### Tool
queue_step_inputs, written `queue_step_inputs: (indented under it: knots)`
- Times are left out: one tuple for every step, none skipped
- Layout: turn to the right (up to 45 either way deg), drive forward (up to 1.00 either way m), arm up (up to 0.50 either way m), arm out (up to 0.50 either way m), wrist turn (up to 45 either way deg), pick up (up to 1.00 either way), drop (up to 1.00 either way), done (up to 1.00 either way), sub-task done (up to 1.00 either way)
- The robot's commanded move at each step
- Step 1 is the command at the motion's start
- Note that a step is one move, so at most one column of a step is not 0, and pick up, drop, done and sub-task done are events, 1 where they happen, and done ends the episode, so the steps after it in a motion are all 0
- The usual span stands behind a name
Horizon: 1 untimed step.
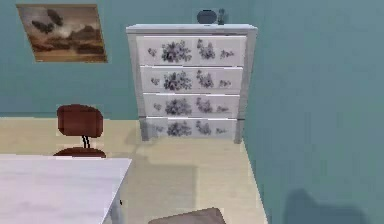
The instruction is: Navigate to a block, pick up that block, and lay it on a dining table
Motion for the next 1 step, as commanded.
queue_step_inputs:
  knots:
    - [3.0, 0.00, 0.00, 0.00, 0.0, 0.00, 0.00, 0.00, 0.00]
